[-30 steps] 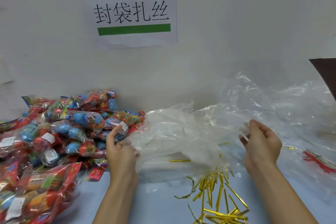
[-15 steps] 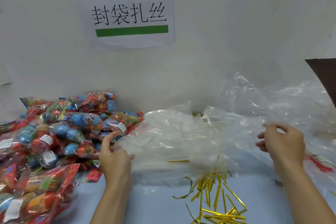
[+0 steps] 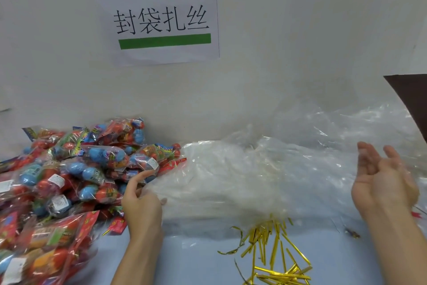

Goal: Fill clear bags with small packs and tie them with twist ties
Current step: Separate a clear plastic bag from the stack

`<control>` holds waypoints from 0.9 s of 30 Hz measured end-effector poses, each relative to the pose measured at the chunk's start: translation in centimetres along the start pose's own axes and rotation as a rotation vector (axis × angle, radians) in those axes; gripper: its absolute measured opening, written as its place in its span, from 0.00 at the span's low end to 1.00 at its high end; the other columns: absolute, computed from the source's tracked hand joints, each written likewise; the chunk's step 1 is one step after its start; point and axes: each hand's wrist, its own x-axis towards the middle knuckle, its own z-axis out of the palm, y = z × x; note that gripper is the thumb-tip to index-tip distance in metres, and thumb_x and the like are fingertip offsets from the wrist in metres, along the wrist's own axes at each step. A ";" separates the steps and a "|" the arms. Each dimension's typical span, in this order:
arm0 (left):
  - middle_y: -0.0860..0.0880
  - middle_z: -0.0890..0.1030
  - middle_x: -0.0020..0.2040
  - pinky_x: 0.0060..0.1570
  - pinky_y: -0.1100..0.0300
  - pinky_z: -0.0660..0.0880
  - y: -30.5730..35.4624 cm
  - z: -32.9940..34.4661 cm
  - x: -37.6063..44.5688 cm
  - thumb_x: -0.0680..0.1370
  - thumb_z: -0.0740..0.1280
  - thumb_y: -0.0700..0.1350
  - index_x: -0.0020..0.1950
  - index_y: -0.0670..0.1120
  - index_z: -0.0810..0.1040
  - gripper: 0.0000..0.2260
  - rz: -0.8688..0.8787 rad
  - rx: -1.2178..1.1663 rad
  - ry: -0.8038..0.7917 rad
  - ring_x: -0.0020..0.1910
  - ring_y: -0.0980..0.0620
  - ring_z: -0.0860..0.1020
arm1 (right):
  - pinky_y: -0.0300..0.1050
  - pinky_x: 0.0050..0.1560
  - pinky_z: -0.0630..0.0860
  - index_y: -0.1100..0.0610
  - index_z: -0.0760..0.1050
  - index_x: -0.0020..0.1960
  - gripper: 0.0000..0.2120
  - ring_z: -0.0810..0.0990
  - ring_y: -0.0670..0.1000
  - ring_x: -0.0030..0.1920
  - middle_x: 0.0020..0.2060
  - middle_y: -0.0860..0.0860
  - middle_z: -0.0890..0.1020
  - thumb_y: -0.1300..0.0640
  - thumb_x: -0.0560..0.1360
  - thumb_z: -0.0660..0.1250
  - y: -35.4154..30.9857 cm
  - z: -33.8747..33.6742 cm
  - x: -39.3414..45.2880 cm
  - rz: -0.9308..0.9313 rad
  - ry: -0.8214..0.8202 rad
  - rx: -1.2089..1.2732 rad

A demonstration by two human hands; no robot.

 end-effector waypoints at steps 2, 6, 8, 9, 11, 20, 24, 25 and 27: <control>0.48 0.80 0.49 0.31 0.62 0.74 0.1 0.1 -0.2 0.71 0.54 0.23 0.49 0.56 0.81 0.30 0.005 0.004 -0.035 0.37 0.49 0.77 | 0.38 0.52 0.81 0.64 0.67 0.70 0.19 0.87 0.53 0.47 0.47 0.60 0.82 0.71 0.83 0.50 0.0 0.1 0.0 0.001 0.030 0.020; 0.49 0.79 0.54 0.42 0.60 0.78 0.8 0.2 -1.0 0.71 0.55 0.23 0.55 0.57 0.79 0.31 0.145 0.193 -0.204 0.52 0.46 0.78 | 0.44 0.56 0.80 0.59 0.70 0.68 0.16 0.84 0.58 0.55 0.53 0.60 0.82 0.68 0.83 0.55 0.7 0.9 -0.8 0.101 -0.122 -0.101; 0.49 0.75 0.64 0.62 0.48 0.75 1.5 0.1 -1.5 0.69 0.57 0.24 0.64 0.56 0.76 0.34 0.263 0.362 -0.302 0.64 0.47 0.73 | 0.45 0.56 0.75 0.52 0.70 0.70 0.17 0.82 0.54 0.54 0.55 0.55 0.83 0.59 0.82 0.64 1.2 1.2 -1.6 0.062 -0.318 -0.495; 0.50 0.72 0.68 0.68 0.45 0.70 1.8 0.0 -1.6 0.68 0.59 0.25 0.69 0.56 0.73 0.36 0.316 0.458 -0.346 0.68 0.48 0.70 | 0.44 0.53 0.74 0.49 0.69 0.72 0.22 0.81 0.51 0.52 0.55 0.53 0.82 0.56 0.79 0.70 1.6 1.2 -2.0 -0.015 -0.418 -0.770; 0.53 0.68 0.72 0.72 0.44 0.63 2.5 -0.2 -1.8 0.69 0.62 0.27 0.74 0.58 0.67 0.39 0.409 0.674 -0.391 0.71 0.48 0.64 | 0.41 0.45 0.73 0.43 0.69 0.70 0.32 0.78 0.48 0.46 0.50 0.48 0.81 0.53 0.71 0.79 2.5 0.8 -2.8 -0.116 -0.646 -1.247; 0.50 0.70 0.69 0.70 0.53 0.63 7.7 4.3 -3.4 0.79 0.62 0.53 0.71 0.56 0.71 0.19 0.576 0.668 -0.461 0.70 0.48 0.66 | 0.39 0.31 0.78 0.56 0.76 0.44 0.10 0.82 0.45 0.32 0.38 0.54 0.81 0.57 0.82 0.62 3.8 0.9 -3.0 -0.070 -0.624 -1.200; 0.63 0.66 0.68 0.67 0.63 0.63 6.2 5.8 -5.6 0.67 0.74 0.66 0.65 0.66 0.68 0.30 0.505 0.896 -0.954 0.69 0.60 0.65 | 0.36 0.33 0.80 0.62 0.72 0.43 0.12 0.84 0.46 0.32 0.31 0.51 0.81 0.63 0.84 0.58 4.5 2.1 -3.4 0.096 -0.463 -0.665; 0.60 0.72 0.62 0.62 0.63 0.68 5.4 6.0 -5.8 0.71 0.76 0.56 0.57 0.63 0.71 0.19 0.556 0.928 -0.956 0.63 0.57 0.71 | 0.38 0.34 0.81 0.62 0.72 0.42 0.13 0.84 0.47 0.33 0.29 0.49 0.81 0.65 0.84 0.57 4.4 2.3 -3.3 0.132 -0.440 -0.539; 0.55 0.76 0.47 0.46 0.67 0.70 4.2 6.0 -4.7 0.73 0.68 0.34 0.45 0.57 0.72 0.16 0.677 0.821 -0.726 0.48 0.54 0.75 | 0.38 0.35 0.81 0.61 0.72 0.41 0.13 0.85 0.48 0.32 0.29 0.50 0.79 0.66 0.84 0.57 4.1 2.4 -2.7 0.119 -0.325 -0.404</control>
